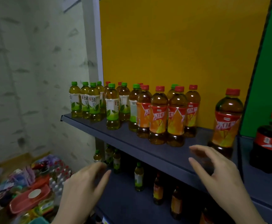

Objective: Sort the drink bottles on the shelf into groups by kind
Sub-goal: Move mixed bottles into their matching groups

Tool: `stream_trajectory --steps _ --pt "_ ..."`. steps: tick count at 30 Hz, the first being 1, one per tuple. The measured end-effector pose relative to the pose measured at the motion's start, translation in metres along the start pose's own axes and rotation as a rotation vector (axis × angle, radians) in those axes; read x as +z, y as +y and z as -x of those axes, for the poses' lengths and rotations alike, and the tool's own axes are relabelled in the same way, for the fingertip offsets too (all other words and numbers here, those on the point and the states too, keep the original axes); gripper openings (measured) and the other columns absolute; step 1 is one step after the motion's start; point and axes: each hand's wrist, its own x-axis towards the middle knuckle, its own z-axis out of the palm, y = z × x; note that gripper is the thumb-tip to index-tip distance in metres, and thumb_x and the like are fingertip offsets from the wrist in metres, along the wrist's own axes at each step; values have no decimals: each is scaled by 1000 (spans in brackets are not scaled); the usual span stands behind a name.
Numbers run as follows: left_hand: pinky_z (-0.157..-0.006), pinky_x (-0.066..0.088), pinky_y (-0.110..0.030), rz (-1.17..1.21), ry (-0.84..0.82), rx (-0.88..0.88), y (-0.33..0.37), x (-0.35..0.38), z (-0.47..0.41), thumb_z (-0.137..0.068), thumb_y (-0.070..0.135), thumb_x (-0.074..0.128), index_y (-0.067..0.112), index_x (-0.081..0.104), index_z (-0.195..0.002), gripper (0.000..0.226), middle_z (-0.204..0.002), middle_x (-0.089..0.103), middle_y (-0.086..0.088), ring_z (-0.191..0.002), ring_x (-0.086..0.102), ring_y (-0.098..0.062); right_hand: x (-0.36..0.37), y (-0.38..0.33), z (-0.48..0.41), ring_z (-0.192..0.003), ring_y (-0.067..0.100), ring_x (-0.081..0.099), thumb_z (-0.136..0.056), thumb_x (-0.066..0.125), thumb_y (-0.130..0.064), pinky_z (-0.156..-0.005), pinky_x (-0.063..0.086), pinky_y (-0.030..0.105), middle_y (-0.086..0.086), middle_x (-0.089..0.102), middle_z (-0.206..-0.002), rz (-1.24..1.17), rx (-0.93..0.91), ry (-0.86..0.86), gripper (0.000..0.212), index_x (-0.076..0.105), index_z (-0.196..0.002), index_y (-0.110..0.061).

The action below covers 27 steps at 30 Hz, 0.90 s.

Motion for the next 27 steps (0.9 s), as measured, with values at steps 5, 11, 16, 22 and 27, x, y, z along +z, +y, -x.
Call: stream_trajectory --steps 5,11,16,22,27 --pt "-53 53 -25 92 80 135 -7 18 -78 -82 55 40 29 64 -92 36 -77 63 18 -65 61 -1 15 -8 -60 -98 -15 51 -82 62 -24 -75 38 0 -31 54 -99 18 -102 149 24 57 -102 -36" --pt "-74 52 -27 310 142 223 -14 41 -168 -84 49 50 17 61 -109 42 -97 63 10 -86 61 -9 2 -27 -126 -94 0 58 -85 58 -24 -75 49 17 -12 62 -100 74 -208 277 22 61 -107 -26" --pt "-78 38 -13 480 119 252 -15 63 -236 -88 26 58 16 49 -124 39 -111 49 13 -98 50 -4 -7 -36 -187 -93 -1 59 -91 54 -17 -76 47 10 -11 64 -99 47 -149 326 17 61 -105 -24" --pt "-87 37 -21 633 -93 178 -14 95 -299 -92 37 49 18 31 -140 55 -127 45 8 -111 42 -5 0 -19 -275 -97 19 61 -92 53 -12 -84 49 29 5 64 -107 14 136 89 18 59 -108 -18" --pt "-86 47 -26 893 -314 170 -14 106 -322 -74 57 52 25 41 -128 64 -119 55 10 -108 54 -9 17 0 -321 -111 26 55 -87 61 -20 -96 43 37 11 56 -125 245 306 -88 44 47 -127 -7"
